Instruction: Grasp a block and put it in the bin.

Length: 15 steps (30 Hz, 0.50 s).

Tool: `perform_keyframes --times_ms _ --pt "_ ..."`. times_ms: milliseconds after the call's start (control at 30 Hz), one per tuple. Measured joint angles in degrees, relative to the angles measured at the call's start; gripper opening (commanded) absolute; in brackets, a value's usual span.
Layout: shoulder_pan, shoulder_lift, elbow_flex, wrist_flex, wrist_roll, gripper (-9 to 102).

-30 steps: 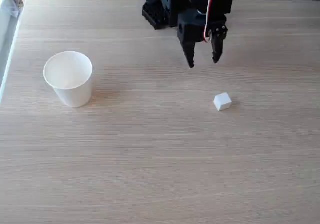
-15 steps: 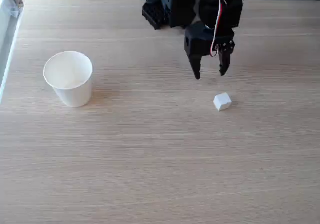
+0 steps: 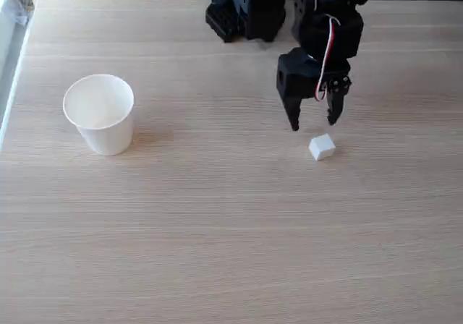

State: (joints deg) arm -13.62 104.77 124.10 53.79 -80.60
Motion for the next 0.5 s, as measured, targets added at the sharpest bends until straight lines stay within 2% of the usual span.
perform_keyframes --times_ms 500 --pt "-0.1 -7.7 -8.5 -0.3 2.2 32"
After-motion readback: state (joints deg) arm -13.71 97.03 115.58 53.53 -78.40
